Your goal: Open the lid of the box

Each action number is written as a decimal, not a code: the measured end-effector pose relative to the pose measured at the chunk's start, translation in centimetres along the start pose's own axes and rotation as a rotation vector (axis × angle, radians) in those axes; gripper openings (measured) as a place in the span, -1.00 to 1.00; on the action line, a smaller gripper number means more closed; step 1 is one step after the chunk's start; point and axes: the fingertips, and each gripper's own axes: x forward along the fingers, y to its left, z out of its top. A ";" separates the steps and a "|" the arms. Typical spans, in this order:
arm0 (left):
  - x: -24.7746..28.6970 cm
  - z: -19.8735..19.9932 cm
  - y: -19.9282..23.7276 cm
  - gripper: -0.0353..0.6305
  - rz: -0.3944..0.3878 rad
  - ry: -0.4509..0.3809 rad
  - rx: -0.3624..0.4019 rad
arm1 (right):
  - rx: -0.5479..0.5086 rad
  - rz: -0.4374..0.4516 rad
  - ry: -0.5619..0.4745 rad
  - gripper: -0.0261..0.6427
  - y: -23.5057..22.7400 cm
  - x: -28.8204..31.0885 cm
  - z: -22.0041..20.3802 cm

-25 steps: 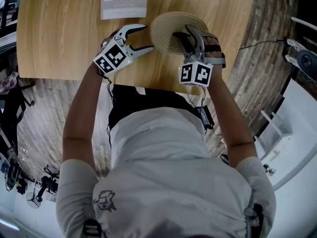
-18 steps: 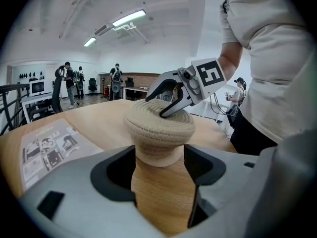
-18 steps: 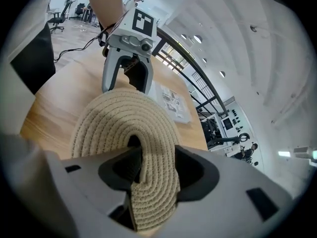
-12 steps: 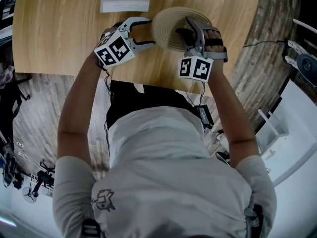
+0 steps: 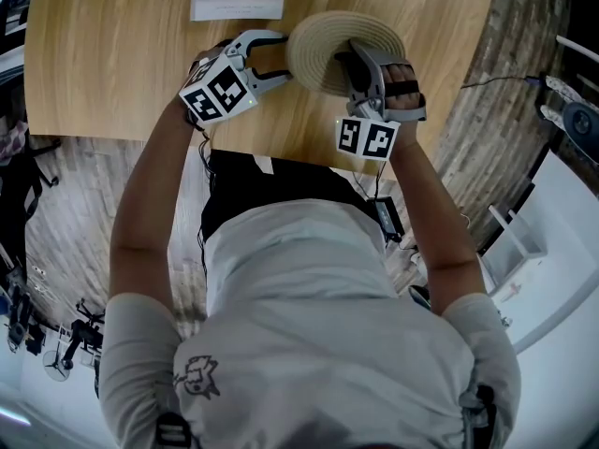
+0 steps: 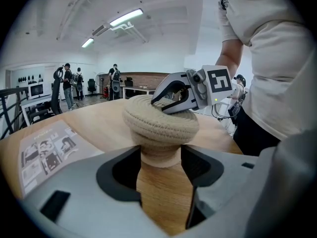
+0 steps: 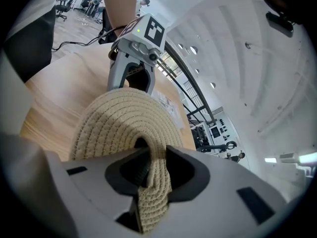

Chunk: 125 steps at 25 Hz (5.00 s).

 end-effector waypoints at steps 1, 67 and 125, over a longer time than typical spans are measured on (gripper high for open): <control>0.0 0.0 0.0 -0.12 0.002 0.002 0.002 | 0.004 -0.003 -0.003 -0.62 0.0 -0.1 0.0; -25.9 18.0 -8.6 -0.87 0.210 -0.376 0.032 | 1.040 -0.337 -0.242 -0.80 -10.1 -22.6 17.2; -24.0 20.4 -43.5 -0.88 0.374 -0.539 -0.052 | 0.982 -0.201 -0.495 -0.79 9.0 -53.2 12.9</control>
